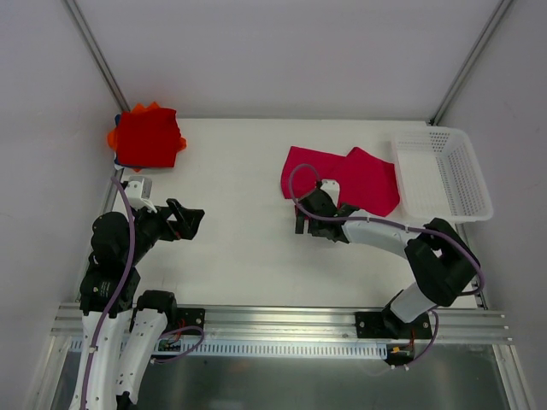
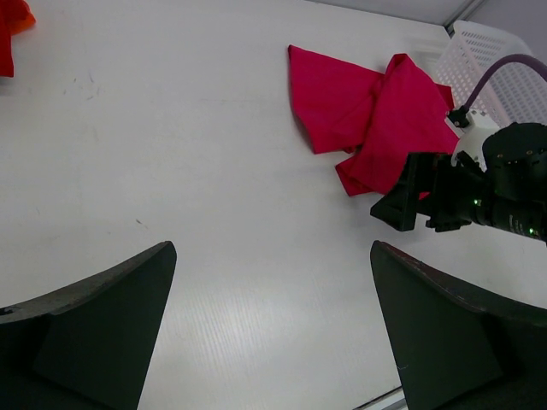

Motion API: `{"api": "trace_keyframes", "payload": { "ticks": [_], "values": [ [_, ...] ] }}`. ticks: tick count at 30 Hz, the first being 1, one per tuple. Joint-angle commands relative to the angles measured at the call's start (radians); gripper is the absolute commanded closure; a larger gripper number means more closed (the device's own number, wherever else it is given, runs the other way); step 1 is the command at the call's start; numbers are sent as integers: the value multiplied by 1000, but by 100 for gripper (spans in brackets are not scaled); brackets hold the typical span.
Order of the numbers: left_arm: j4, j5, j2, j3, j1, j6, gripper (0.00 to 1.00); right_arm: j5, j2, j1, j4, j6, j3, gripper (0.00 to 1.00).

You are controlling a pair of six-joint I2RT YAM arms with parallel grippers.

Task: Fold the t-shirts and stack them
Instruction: Flatten the tshirt out

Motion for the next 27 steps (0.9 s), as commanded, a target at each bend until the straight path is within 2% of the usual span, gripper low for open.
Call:
{"api": "trace_keyframes", "payload": {
  "ticks": [1, 8, 13, 23, 26, 27],
  "values": [
    [34, 25, -3, 5, 7, 16, 1, -68, -37, -48, 135, -48, 5, 0],
    [37, 22, 4, 5, 7, 17, 1, -89, 26, -77, 112, -137, 162, 1],
    [36, 19, 9, 5, 7, 19, 1, -138, 119, -86, 104, -131, 232, 1],
    [37, 28, 18, 7, 7, 19, 1, -161, 209, -88, 155, -101, 213, 1],
    [36, 28, 14, 5, 7, 19, 1, -169, 213, -97, 171, -101, 196, 5],
    [36, 30, 15, 5, 7, 19, 1, -174, 218, -102, 176, -101, 193, 11]
  ]
}}
